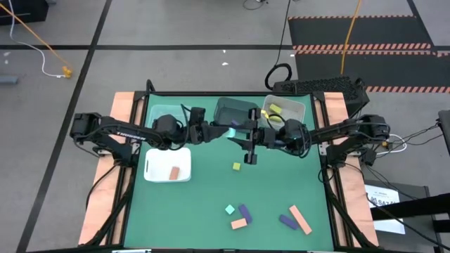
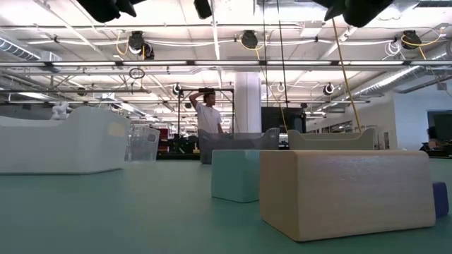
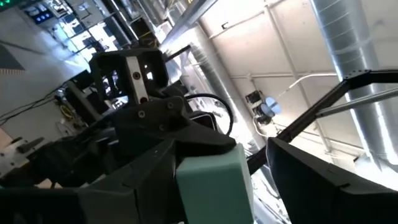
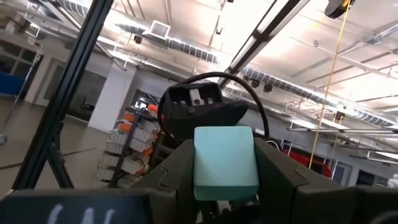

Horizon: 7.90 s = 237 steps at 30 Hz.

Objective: Sort & place blocks by color
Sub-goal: Put the top blue block into the transparent bin, then put the green block into the gray bin

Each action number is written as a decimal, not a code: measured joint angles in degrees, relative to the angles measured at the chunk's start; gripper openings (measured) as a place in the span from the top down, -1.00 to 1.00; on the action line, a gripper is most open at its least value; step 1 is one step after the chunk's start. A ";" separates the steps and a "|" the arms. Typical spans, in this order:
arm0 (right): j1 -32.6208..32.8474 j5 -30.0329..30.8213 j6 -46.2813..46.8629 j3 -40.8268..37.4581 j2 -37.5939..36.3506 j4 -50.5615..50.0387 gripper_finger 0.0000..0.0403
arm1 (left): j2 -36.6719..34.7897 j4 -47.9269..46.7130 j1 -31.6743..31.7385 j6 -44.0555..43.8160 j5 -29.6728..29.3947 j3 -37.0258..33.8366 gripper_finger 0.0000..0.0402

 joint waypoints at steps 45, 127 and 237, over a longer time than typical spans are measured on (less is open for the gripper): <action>-0.88 14.33 19.85 -0.04 -18.72 -48.03 -0.17 | -0.37 0.72 6.78 0.37 10.23 0.07 0.30; 0.13 10.25 34.42 -17.88 9.05 -25.89 -0.17 | -11.96 -90.09 33.00 23.07 14.47 -1.86 -0.36; -25.76 45.34 35.89 -14.71 -19.61 -69.00 0.37 | -12.26 -40.58 4.59 34.55 0.94 -1.84 -0.21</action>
